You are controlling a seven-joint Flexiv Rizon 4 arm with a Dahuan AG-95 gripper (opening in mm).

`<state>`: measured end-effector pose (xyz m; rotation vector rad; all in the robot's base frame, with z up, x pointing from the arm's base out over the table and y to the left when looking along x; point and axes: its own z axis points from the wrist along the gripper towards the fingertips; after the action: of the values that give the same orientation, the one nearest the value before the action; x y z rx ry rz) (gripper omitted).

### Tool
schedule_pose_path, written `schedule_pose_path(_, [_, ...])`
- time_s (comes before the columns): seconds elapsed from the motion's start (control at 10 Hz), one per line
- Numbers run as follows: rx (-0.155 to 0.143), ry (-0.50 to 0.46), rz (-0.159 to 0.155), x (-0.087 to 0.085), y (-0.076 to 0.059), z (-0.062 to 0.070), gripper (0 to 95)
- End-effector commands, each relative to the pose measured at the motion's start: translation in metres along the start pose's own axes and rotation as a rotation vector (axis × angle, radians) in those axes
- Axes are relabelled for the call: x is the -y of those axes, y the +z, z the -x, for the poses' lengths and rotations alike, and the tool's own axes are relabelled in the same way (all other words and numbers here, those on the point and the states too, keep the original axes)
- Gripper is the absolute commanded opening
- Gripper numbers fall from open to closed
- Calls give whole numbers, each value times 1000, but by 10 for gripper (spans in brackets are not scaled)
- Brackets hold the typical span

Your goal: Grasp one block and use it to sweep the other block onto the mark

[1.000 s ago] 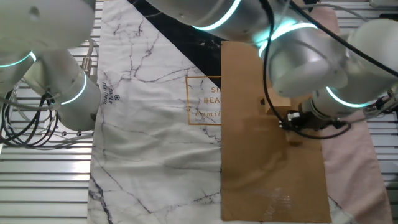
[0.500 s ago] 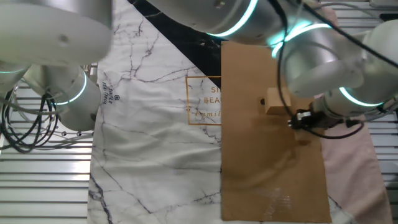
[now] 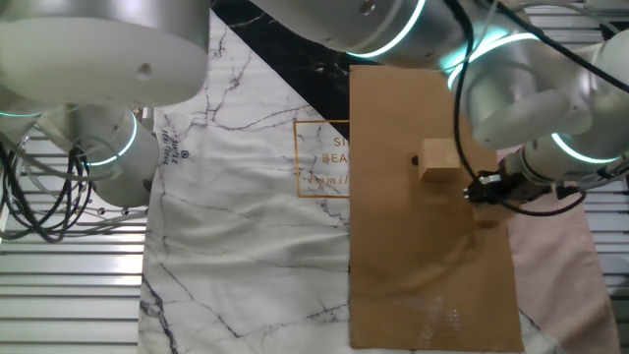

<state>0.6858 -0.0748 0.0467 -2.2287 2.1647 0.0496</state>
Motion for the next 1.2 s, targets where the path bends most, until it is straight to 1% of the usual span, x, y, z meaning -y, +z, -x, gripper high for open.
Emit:
schedule_pose_path(0.1, [-1, 6, 7, 7, 0, 4, 0])
schedule_pose_path(0.3, [0, 4, 10, 13, 1, 12, 0])
schedule_pose_path(0.5, [5, -29, 12, 15, 2, 17, 0])
schedule_pose_path(0.6, [1, -47, 13, 16, 3, 20, 0])
schedule_pose_path(0.9, [2, -48, 15, 17, 4, 28, 0])
schedule_pose_path(1.1, [2, -52, 13, 18, 5, 29, 0])
schedule_pose_path(1.2, [7, -52, 13, 18, 5, 30, 0])
